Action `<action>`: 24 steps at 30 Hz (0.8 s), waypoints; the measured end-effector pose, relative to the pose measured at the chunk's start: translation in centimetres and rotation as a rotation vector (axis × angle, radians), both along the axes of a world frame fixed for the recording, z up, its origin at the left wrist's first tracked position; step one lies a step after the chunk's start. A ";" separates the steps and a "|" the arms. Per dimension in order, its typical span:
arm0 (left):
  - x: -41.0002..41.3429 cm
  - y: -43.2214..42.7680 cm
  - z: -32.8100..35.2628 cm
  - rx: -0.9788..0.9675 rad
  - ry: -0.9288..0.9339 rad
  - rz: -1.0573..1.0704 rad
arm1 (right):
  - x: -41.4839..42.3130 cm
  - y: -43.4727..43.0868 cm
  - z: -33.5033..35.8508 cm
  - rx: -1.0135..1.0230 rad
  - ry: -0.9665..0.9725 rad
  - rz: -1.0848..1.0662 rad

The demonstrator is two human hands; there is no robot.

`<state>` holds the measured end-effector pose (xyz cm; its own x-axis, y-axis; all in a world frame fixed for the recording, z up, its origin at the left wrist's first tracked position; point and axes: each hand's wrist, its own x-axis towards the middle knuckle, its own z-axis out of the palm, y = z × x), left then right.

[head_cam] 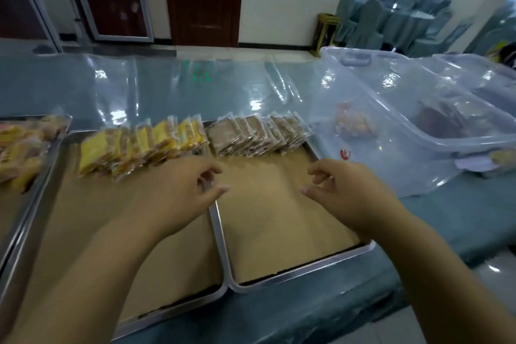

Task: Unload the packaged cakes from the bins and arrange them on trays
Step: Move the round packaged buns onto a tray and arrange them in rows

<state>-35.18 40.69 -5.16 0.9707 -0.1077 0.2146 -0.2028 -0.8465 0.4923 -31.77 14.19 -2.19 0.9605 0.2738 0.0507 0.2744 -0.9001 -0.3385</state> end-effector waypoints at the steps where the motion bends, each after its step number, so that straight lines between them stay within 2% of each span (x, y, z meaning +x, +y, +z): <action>1: 1.4 -1.0 0.2 -0.006 -0.008 -0.007 | 1.2 -0.9 0.5 -0.011 -0.018 0.007; 6: 8.3 -7.0 1.9 -0.096 -0.041 -0.081 | 6.9 -5.3 3.8 0.021 -0.123 0.007; 15: 17.7 -17.2 8.4 -0.108 -0.175 -0.258 | 15.4 -14.5 8.2 0.104 -0.202 -0.045; 20: 21.1 -23.1 10.2 -0.183 -0.133 -0.289 | 21.2 -21.5 8.8 0.038 -0.173 -0.023; 24: 23.7 -28.0 10.9 -0.033 -0.103 -0.228 | 26.6 -26.4 8.4 -0.040 -0.039 0.029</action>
